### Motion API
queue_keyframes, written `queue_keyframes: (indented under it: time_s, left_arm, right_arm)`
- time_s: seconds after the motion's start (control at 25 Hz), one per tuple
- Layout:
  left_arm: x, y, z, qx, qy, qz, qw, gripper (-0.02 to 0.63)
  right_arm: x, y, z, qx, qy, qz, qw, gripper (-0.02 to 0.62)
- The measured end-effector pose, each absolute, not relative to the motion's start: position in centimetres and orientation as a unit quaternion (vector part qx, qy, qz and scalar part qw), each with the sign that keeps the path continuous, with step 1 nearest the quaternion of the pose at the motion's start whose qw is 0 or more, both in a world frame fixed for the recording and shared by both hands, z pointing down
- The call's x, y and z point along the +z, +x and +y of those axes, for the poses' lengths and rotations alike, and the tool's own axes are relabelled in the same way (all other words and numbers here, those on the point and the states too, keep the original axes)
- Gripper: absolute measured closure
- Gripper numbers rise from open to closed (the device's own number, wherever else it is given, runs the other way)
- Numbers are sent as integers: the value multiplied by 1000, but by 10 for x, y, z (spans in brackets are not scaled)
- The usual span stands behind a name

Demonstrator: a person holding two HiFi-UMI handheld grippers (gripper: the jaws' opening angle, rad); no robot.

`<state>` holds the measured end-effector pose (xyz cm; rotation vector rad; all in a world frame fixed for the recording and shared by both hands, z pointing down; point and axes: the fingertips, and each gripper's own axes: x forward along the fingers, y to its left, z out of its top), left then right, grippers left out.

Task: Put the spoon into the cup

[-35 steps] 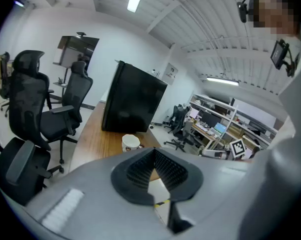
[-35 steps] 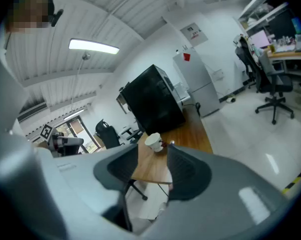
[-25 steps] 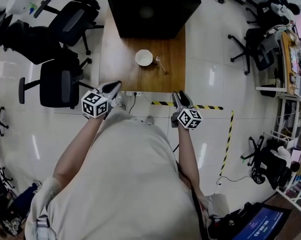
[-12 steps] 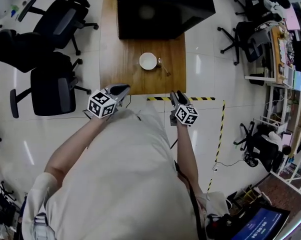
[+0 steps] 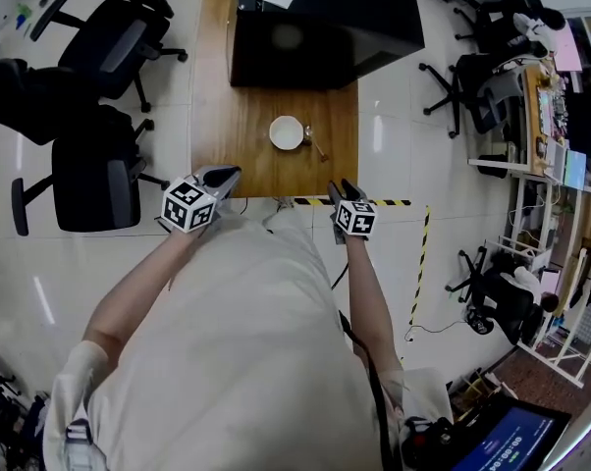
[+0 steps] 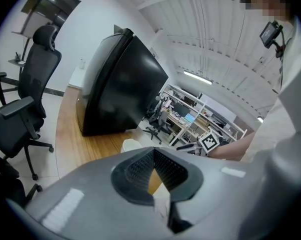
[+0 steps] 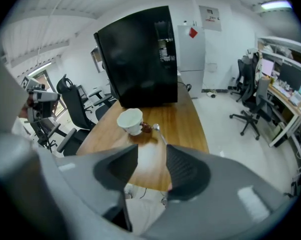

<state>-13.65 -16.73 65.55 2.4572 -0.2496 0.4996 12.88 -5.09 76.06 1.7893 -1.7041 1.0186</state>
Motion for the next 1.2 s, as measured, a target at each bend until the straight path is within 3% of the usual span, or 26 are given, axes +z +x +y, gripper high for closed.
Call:
queue_keyframes:
  time_s: [0.6,1.2]
  left_arm:
    - [647,-128,-200,198,897,-241,315,606]
    - [642,-131,-186,219,867,-312,321,606]
  right_arm:
    - [853,162,-100,339,521,-689,371,419]
    - [912,156,-116,349,456,-705,416,417]
